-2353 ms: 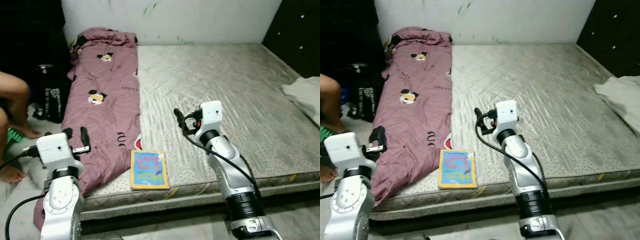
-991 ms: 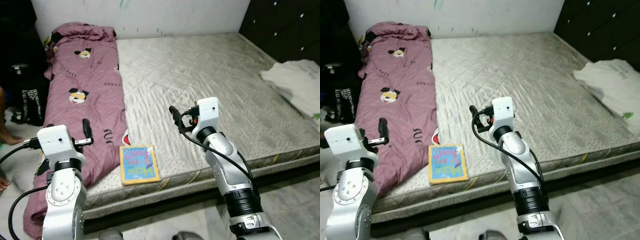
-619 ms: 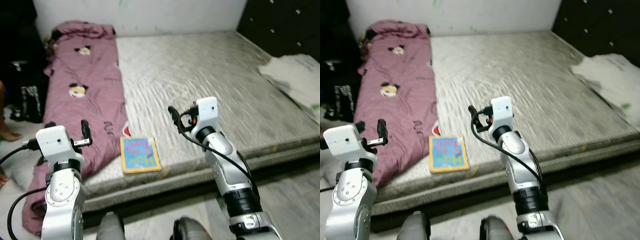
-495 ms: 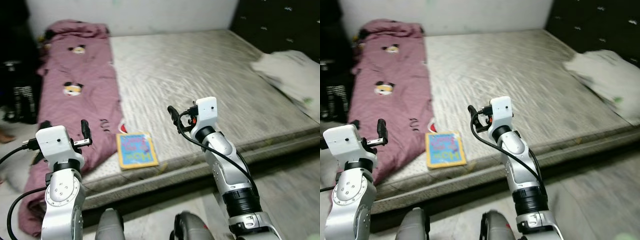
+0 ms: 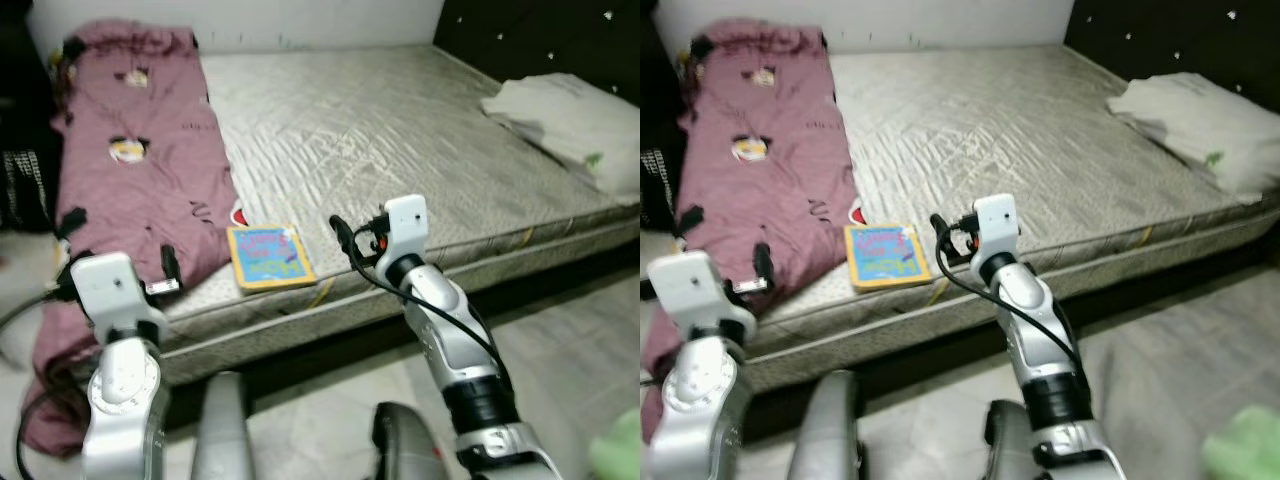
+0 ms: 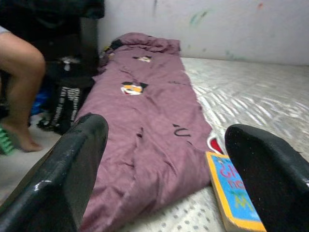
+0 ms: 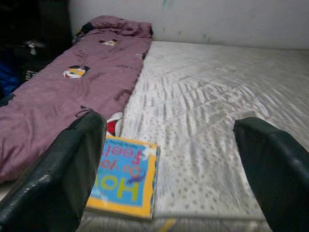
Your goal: Clean up the room
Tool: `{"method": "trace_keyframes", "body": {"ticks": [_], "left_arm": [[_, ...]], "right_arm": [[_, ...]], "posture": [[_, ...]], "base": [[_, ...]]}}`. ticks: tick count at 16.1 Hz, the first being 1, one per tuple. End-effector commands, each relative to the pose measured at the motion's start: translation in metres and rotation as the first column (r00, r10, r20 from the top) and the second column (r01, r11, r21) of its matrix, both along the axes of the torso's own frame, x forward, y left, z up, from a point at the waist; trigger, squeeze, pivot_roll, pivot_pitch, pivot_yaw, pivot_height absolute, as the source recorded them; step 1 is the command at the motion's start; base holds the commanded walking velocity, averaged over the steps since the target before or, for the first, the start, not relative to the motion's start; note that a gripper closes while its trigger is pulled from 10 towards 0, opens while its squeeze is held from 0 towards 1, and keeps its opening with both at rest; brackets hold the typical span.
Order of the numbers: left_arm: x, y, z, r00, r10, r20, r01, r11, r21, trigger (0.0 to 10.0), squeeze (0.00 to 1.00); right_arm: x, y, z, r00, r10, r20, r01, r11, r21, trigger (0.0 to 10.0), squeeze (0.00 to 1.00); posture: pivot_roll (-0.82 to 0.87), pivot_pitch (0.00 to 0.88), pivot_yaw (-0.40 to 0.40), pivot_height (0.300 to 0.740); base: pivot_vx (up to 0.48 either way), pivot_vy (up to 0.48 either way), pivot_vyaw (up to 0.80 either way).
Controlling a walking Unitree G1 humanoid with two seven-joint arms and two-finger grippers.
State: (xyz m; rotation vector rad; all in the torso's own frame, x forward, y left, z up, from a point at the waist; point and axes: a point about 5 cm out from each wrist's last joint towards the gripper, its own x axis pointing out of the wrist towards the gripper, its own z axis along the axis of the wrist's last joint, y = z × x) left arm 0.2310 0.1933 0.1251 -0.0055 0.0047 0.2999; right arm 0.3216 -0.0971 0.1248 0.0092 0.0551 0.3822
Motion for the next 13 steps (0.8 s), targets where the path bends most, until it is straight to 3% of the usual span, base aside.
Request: {"method": "trace_keyframes", "body": {"ticks": [1,10,13], "left_arm": [[0.0009,-0.0023,0.0052,1.0,-0.003,0.02,0.003,1.0,0.006,10.0,0.0],[0.0011,-0.0022,0.0052,1.0,-0.005,0.02,0.005,1.0,0.0,10.0,0.0],[0.0013,-0.0033,0.0057,1.0,-0.016,0.025,0.016,1.0,-0.001,10.0,0.0]], "right_arm": [[0.0022,-0.0042,0.0006,1.0,-0.007,-0.006,0.007,1.0,-0.01,10.0,0.0],[0.0019,-0.0032,0.0014,1.0,0.001,0.001,-0.001,1.0,-0.015,10.0,0.0],[0.0012,-0.0017,0.0018,1.0,0.013,0.007,-0.013,1.0,-0.021,10.0,0.0]], "posture": [[-0.04,0.0,-0.034,0.58],[-0.04,0.0,-0.033,0.58],[-0.04,0.0,-0.032,0.58]], "base": [[0.0,0.0,0.0],[0.0,0.0,0.0],[0.0,0.0,0.73]]}}
